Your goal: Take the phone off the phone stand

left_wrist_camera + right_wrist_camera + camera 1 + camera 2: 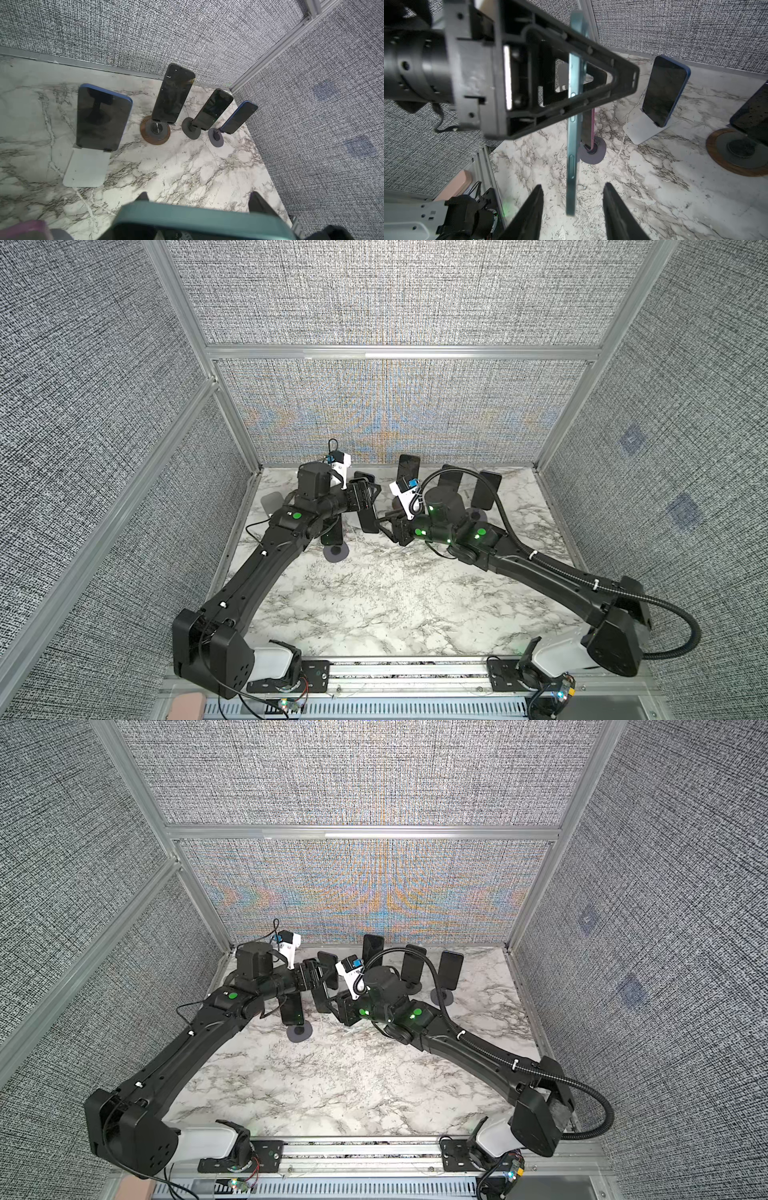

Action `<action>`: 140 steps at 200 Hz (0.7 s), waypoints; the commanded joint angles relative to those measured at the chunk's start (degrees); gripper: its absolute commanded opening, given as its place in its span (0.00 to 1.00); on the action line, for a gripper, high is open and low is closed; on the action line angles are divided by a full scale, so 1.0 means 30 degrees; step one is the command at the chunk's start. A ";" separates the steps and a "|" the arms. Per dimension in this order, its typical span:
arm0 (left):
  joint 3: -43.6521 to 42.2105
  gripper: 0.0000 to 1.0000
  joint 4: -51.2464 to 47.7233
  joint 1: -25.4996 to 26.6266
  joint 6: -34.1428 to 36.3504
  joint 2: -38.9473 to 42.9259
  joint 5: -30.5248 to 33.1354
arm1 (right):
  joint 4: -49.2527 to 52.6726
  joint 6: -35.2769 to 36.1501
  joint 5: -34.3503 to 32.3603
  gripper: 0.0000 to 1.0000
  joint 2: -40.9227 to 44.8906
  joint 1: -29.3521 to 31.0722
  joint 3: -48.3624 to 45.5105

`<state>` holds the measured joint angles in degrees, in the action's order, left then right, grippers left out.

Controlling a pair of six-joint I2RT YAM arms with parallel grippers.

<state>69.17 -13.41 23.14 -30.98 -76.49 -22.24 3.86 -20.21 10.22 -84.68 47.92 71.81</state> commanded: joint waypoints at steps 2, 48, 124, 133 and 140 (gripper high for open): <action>-0.0097 0.56 0.0957 0.0105 -0.0042 0.0218 0.0649 | -0.1239 -0.0699 -0.0683 0.41 -0.0290 -0.0021 0.0174; -0.0408 0.56 0.1045 0.0383 -0.0072 0.0263 0.0879 | -0.1898 -0.1343 -0.0618 0.29 -0.0962 -0.0007 0.0378; -0.0773 0.58 0.1336 0.0515 0.0009 0.0476 0.1176 | -0.2557 -0.2174 -0.0329 0.05 -0.1391 -0.0014 0.0216; -0.0844 0.61 0.1381 0.0507 0.0113 0.0583 0.1258 | -0.2646 -0.2250 -0.0330 0.03 -0.1363 -0.0023 0.0147; -0.0905 0.64 0.1423 0.0520 0.0201 0.0703 0.1327 | -0.2666 -0.2283 -0.0281 0.01 -0.1361 -0.0035 0.0089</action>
<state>66.63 -12.27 24.62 -31.33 -75.55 -18.09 -1.93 -24.95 10.68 -88.95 48.01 72.53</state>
